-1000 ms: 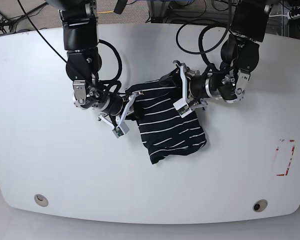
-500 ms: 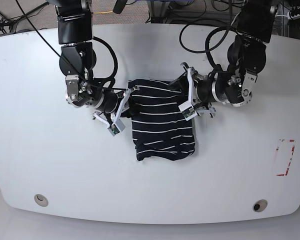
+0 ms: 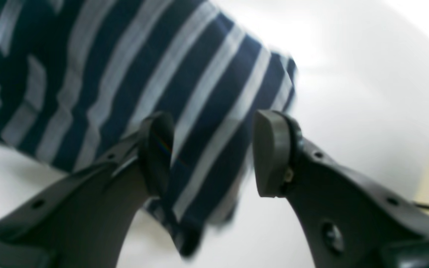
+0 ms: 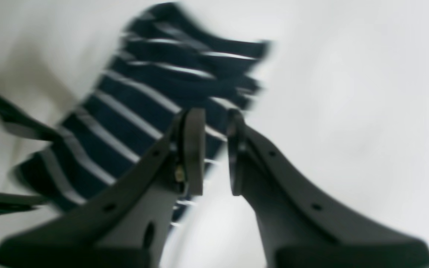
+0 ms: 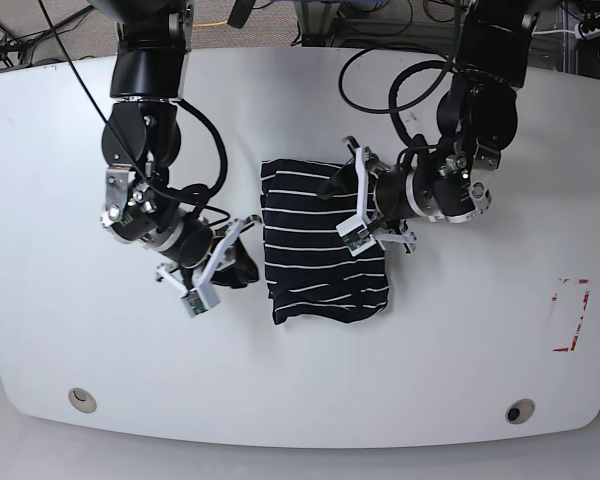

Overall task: Fold the T-shirt properly
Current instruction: 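Carry the folded shirt with the left gripper to the red-taped corner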

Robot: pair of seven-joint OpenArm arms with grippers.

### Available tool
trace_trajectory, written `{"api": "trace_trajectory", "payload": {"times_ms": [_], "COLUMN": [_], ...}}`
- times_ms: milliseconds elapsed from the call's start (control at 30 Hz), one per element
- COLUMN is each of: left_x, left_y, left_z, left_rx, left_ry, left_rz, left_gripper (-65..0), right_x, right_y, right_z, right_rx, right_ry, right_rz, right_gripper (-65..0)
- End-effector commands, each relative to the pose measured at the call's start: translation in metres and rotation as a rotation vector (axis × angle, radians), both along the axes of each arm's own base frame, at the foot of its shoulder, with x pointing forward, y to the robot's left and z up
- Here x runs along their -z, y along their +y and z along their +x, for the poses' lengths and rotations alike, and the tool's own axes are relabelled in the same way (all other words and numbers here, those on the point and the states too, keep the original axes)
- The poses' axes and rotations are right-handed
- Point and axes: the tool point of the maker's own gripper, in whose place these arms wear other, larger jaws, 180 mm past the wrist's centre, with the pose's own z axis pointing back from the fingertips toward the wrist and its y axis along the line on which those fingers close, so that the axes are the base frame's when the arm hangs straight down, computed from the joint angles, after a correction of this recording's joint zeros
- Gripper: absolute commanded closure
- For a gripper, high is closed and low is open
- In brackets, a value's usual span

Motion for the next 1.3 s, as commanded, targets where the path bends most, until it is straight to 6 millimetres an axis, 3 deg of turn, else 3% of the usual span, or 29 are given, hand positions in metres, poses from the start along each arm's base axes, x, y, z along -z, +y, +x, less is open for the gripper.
{"api": "trace_trajectory", "payload": {"times_ms": [0, 167, 367, 500, 567, 767, 967, 1033, 1167, 1233, 1267], "left_x": [-0.026, -0.049, -0.065, -0.036, -0.027, 0.031, 0.094, 0.111, 0.124, 0.134, 0.136], "left_y": [-0.012, -0.031, -0.062, -0.063, -0.060, -0.046, -0.010, 0.011, 0.050, 0.069, 0.090], "left_z": [0.023, 0.050, 0.060, 0.059, 0.063, 0.059, 0.054, 0.051, 0.048, 0.036, 0.030], "left_rx": [-0.091, -0.272, -0.368, -0.444, -0.480, -0.568, -0.630, -0.641, -0.662, -0.650, -0.645], "left_ry": [-0.061, -0.087, -0.181, -0.153, -0.147, -0.091, -0.049, -0.037, -0.004, 0.037, 0.054], "left_rz": [-0.049, -0.114, -0.179, -0.151, -0.159, -0.134, -0.031, 0.018, 0.048, 0.065, 0.079], "left_gripper": [-34.9, -46.5, -47.2, -47.2, -47.2, -47.2, -47.2, -47.2, -47.2, -47.2, -47.1], "right_x": [-0.018, -0.019, -0.020, -0.017, -0.017, -0.008, -0.007, -0.006, -0.006, -0.008, -0.008], "right_y": [-0.050, -0.103, -0.153, -0.171, -0.172, -0.172, -0.170, -0.171, -0.172, -0.171, -0.171], "right_z": [0.014, 0.013, 0.006, 0.000, 0.000, -0.007, -0.007, -0.009, -0.009, -0.009, -0.009], "right_rx": [0.108, 0.215, 0.345, 0.399, 0.403, 0.402, 0.402, 0.401, 0.402, 0.401, 0.401], "right_ry": [-0.049, -0.037, -0.011, -0.001, 0.001, 0.022, 0.023, 0.027, 0.028, 0.024, 0.024], "right_rz": [-0.017, -0.061, -0.069, -0.060, -0.061, -0.065, -0.059, -0.062, -0.064, -0.067, -0.067], "right_gripper": [-10.1, -10.1, -10.1, -10.1, -10.1, -10.1, -10.1, -10.1, -10.1, -10.1, -10.1]}}
